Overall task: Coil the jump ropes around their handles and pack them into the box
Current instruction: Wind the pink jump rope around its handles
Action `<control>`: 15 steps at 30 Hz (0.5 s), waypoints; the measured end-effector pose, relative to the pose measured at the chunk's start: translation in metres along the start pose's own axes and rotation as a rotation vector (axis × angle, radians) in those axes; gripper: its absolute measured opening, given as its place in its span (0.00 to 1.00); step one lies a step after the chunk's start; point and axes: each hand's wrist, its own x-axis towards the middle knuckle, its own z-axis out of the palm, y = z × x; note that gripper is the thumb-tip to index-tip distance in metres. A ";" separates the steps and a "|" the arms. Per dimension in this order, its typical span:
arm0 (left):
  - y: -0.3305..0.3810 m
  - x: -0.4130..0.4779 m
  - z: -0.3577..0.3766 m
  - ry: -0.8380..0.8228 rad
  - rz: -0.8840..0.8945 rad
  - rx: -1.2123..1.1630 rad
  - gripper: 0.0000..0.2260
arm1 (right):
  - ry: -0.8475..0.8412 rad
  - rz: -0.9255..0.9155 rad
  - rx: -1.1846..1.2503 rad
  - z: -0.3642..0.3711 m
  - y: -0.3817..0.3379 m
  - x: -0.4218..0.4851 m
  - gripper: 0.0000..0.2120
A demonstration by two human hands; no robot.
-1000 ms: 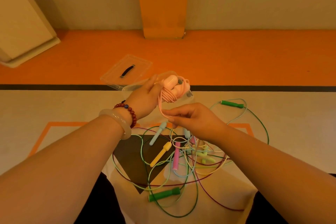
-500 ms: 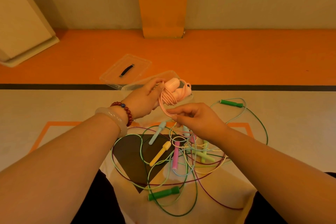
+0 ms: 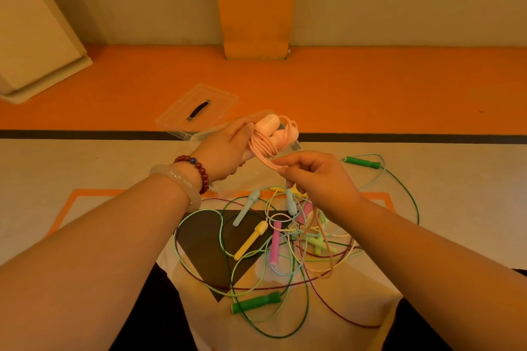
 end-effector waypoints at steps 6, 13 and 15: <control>-0.002 -0.003 -0.001 0.055 0.036 0.095 0.12 | 0.101 0.029 -0.014 -0.005 0.007 0.005 0.05; 0.003 -0.002 0.003 0.147 -0.012 0.056 0.13 | 0.055 0.076 -0.005 -0.001 0.016 0.005 0.11; 0.006 0.000 0.003 0.159 -0.041 -0.018 0.12 | 0.000 0.107 0.028 0.000 0.022 0.005 0.12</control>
